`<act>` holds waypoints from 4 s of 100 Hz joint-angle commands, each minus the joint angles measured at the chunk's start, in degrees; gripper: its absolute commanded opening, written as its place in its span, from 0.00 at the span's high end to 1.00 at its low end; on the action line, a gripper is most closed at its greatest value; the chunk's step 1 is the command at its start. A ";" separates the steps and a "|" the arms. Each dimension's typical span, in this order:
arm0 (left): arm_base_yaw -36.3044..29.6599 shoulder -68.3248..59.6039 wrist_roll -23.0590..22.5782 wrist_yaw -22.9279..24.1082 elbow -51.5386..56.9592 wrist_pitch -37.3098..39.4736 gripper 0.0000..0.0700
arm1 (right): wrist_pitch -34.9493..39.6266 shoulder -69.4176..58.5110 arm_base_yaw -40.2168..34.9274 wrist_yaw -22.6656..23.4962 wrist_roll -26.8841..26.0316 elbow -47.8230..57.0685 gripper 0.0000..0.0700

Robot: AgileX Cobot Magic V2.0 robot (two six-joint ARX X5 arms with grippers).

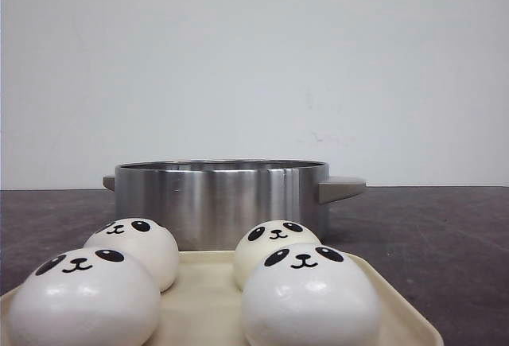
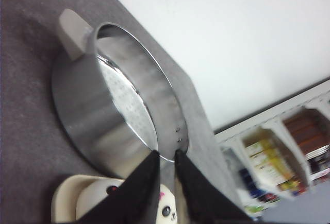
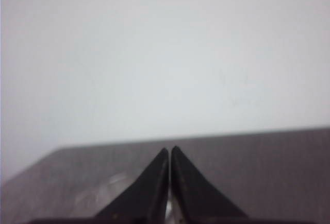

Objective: Steam buns

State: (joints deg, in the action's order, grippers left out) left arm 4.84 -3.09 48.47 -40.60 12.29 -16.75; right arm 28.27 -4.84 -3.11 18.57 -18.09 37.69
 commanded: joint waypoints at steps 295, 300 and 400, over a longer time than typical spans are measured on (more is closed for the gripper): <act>-33.09 -25.18 -40.92 27.47 40.39 -36.81 0.03 | 19.52 -96.06 -43.89 -15.15 -15.08 33.97 0.20; -33.09 -25.18 -40.92 27.50 40.39 -37.35 0.03 | 19.37 -96.45 -43.76 -15.12 -14.53 33.97 0.20; -33.09 -25.14 -41.07 28.00 40.39 -40.65 0.03 | 20.26 -88.96 -50.71 -11.78 -10.91 46.77 1.00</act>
State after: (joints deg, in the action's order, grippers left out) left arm -27.99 -28.12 7.25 -13.23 52.01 -57.87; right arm 49.21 -94.91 -52.64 7.09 -31.11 79.61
